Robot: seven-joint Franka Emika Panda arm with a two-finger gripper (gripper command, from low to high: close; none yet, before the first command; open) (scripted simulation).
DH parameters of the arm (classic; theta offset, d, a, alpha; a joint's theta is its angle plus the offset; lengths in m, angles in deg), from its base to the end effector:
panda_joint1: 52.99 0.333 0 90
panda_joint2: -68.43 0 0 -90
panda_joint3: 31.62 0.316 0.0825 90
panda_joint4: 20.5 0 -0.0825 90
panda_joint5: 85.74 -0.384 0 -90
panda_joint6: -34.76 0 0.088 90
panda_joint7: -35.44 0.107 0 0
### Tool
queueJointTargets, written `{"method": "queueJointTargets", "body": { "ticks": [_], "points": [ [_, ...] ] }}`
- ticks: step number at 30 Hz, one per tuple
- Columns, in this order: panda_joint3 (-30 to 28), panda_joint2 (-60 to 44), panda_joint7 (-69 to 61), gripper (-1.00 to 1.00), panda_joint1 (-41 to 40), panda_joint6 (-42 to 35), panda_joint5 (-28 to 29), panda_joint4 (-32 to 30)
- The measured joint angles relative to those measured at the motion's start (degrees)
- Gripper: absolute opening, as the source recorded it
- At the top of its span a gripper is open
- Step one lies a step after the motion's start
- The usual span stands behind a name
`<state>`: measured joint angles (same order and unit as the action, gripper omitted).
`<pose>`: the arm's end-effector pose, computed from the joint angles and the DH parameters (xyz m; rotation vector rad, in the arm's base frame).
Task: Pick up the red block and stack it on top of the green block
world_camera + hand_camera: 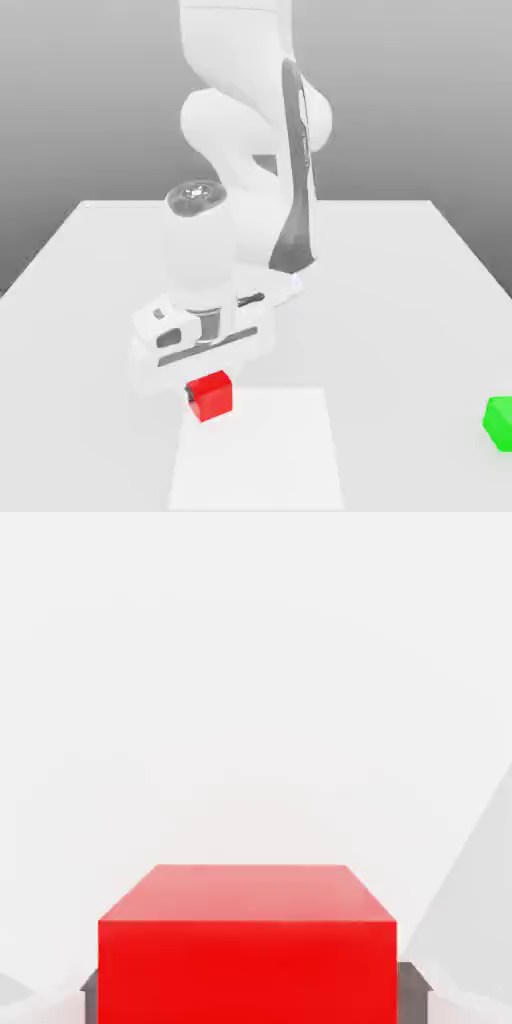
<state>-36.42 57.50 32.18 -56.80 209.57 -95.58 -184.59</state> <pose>0.3368 -0.0670 0.1453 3.1141 -0.4118 -0.0027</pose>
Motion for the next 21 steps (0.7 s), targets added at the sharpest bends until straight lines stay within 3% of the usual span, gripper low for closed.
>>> {"method": "queueJointTargets", "body": {
  "ticks": [3, 6, 10, 21],
  "points": [
    [-1.1, 1.5, 0.7, -1.0, 0.8, -1.2, 1.0, -0.3],
    [-4.3, 7.1, 4.7, -1.0, 2.5, -5.9, 6.5, -1.1],
    [-3.9, 14.2, 9.0, -1.0, 2.5, -12.6, 11.8, -1.4],
    [9.8, 4.2, 27.3, -1.0, 26.5, -24.3, 13.6, 19.8]
  ]
}}
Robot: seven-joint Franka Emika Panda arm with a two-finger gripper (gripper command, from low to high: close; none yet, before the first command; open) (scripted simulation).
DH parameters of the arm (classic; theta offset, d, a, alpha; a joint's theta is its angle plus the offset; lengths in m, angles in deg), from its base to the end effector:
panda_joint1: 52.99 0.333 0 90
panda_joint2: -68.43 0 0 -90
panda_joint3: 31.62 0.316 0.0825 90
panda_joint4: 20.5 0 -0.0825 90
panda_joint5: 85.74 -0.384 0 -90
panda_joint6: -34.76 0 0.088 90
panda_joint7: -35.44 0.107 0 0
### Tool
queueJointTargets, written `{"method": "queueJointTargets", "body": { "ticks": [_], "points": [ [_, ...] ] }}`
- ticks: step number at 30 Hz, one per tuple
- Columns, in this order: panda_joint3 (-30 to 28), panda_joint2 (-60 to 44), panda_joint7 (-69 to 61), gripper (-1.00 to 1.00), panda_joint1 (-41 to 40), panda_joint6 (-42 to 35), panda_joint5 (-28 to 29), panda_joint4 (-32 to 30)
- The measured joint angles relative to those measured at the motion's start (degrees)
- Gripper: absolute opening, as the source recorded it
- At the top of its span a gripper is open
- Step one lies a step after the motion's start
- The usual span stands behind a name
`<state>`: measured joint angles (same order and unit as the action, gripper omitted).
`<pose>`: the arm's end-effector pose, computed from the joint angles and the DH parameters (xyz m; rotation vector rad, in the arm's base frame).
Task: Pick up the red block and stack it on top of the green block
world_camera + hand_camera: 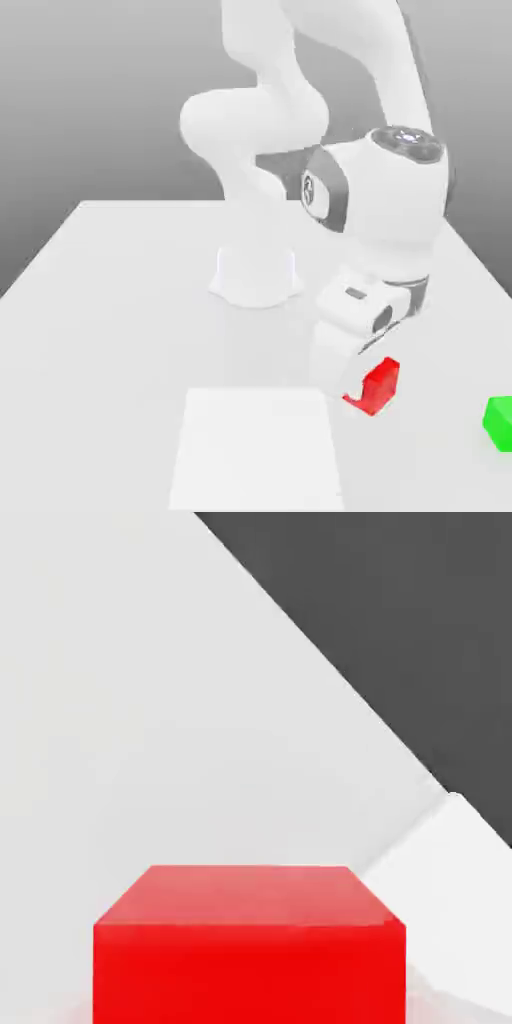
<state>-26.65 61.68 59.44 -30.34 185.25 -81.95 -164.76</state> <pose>0.4104 0.2173 0.2336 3.1124 0.1875 0.0033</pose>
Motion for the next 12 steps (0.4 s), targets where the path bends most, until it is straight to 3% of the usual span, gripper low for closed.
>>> {"method": "queueJointTargets", "body": {
  "ticks": [4, 8, 9, 12],
  "points": [
    [4.7, -4.2, 5.7, -1.0, 6.5, -2.7, 0.1, 7.1],
    [4.1, -12.0, 8.9, -1.0, 9.4, 3.1, 2.8, 9.1],
    [3.9, -13.1, 9.2, 1.0, 9.6, 4.0, 3.2, 9.2],
    [3.9, -13.1, 9.2, 1.0, 9.6, 4.0, 3.2, 9.2]
  ]
}}
